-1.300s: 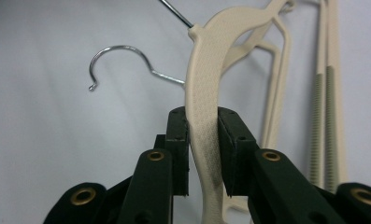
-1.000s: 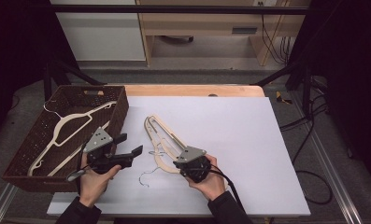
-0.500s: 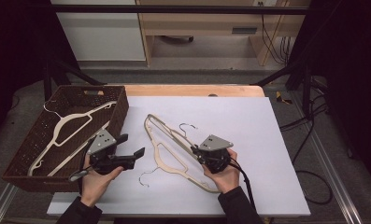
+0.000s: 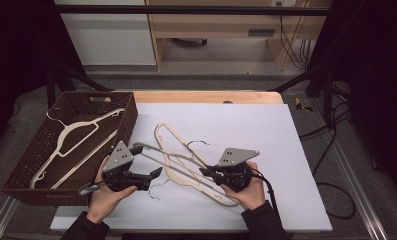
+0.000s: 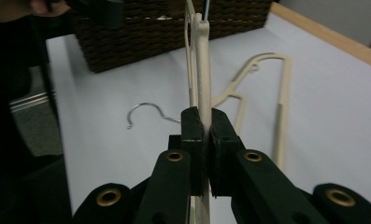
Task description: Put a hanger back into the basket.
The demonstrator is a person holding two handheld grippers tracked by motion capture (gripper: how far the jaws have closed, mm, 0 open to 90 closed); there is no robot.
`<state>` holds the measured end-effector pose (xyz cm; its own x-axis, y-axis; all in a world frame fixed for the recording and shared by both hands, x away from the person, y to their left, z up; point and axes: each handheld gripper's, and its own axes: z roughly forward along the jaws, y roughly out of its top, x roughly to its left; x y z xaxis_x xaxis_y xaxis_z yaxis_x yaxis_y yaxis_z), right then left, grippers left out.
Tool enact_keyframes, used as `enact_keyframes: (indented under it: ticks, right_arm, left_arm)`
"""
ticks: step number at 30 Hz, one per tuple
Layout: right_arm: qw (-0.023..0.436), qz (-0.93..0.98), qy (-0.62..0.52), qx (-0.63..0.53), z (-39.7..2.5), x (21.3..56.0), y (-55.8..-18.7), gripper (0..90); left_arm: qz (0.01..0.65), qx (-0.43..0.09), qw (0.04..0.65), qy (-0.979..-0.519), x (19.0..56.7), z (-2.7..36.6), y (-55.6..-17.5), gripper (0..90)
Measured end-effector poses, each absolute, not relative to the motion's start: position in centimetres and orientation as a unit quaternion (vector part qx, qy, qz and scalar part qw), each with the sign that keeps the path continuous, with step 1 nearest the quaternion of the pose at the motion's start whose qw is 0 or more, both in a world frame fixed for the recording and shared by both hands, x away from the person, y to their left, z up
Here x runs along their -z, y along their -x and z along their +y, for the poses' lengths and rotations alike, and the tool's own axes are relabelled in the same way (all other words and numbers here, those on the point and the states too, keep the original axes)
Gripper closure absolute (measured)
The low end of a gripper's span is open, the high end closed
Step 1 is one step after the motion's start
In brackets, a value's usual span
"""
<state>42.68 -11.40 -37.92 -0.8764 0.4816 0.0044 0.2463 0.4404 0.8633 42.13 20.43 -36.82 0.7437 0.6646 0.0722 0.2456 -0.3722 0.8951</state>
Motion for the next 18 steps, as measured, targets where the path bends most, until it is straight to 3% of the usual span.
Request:
enact_keyframes:
  ticks: [4, 10, 18]
  right_arm:
    - [0.091, 0.850, -0.189, -0.482, -10.6, 37.9, -42.3, 87.2]
    - [0.065, 0.857, -0.166, -0.483, -9.8, 37.9, -42.0, 87.2]
    - [0.051, 0.863, -0.147, -0.481, -9.4, 37.8, -41.7, 87.2]
  left_arm:
    - [0.261, -0.205, 0.477, -0.814, 36.7, 19.9, -41.8, 12.0]
    - [0.232, -0.188, 0.454, -0.840, 37.0, 18.7, -41.4, 23.7]
    - [0.205, -0.175, 0.429, -0.862, 37.7, 17.6, -41.2, 47.7]
